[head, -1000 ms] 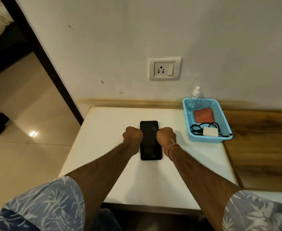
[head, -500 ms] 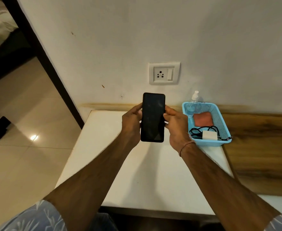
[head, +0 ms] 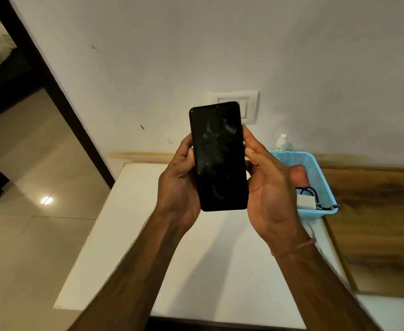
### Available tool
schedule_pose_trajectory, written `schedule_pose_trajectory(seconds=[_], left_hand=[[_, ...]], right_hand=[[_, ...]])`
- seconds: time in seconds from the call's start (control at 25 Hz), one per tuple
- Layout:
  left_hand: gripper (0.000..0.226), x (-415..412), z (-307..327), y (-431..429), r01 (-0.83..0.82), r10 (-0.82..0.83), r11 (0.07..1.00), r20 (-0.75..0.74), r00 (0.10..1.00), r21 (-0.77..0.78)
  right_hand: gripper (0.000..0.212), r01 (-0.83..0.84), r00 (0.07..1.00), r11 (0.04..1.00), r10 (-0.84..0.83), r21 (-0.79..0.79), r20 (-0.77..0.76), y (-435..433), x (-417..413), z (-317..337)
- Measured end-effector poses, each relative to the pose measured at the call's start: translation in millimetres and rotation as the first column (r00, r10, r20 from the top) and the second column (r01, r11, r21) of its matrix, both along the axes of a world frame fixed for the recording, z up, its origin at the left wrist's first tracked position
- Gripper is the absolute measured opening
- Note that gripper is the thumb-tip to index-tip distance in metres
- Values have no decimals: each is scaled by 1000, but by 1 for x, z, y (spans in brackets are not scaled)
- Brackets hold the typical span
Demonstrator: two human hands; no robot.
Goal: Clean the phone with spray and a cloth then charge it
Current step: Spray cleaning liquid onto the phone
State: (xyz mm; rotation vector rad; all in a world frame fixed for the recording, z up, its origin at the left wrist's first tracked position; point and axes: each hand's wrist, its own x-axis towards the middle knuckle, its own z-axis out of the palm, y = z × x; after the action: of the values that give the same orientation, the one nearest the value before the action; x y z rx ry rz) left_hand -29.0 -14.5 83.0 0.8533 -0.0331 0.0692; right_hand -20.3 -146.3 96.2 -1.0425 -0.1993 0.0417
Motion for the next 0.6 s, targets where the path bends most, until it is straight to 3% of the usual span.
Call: schedule_pose_trajectory(seconds=[0.32,0.6], left_hand=[[43,-5,-5,-1,95,-96,995,-38,995,-26],[47,-3,-11,0,140,-141,990,-39,989,-35]], right_hand=[[39,-103,995,993,103,66,2,-6,-5,11],[37,-91,996,993,91,78,9,-5,-5,7]])
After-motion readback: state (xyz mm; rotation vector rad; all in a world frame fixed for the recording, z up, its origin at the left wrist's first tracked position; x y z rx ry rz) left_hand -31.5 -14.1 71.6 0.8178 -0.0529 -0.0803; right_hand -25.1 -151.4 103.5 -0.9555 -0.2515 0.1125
